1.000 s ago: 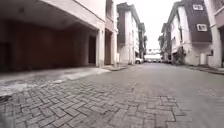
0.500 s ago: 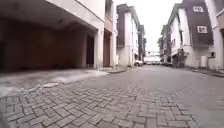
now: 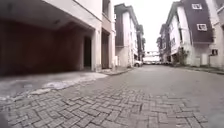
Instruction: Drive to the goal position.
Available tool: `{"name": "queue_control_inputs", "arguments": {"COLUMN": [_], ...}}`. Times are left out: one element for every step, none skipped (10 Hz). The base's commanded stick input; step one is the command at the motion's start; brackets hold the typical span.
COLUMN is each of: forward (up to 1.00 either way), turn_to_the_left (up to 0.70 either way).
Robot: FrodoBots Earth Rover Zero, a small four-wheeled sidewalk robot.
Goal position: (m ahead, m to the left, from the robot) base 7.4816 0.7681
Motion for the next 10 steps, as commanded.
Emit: {"name": "queue_control_inputs", "arguments": {"forward": [0.7,0.7,0.7,0.7,0.7,0.7,0.7,0.7,0.7,0.7], "turn_to_the_left": [0.0,0.0,0.0,0.0,0.0,0.0,0.0,-0.14,-0.31,-0.35]}}
